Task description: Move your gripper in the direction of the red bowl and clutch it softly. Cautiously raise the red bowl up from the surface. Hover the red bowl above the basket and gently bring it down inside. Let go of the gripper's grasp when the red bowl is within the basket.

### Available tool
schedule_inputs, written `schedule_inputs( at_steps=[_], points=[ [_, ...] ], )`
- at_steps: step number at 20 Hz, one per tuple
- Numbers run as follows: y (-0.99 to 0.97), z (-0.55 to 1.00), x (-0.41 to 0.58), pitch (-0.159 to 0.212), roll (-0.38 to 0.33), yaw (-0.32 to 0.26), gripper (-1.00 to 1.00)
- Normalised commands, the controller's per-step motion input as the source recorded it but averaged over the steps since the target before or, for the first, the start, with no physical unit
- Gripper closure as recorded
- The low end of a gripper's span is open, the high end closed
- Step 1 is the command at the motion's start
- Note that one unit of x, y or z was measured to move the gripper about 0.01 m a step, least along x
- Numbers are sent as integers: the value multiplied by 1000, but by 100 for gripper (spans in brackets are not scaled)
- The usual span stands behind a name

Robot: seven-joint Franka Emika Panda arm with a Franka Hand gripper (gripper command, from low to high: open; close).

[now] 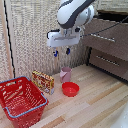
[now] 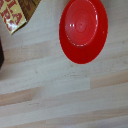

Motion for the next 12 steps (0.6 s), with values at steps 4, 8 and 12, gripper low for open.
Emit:
schedule_inputs(
  at_steps=[4, 8, 12],
  points=[
    [-559, -411, -481, -5, 58, -96, -100],
    [-687, -390, -499, 0, 61, -109, -100],
    [-594, -397, -441, 0, 30, -101, -100]
  ],
)
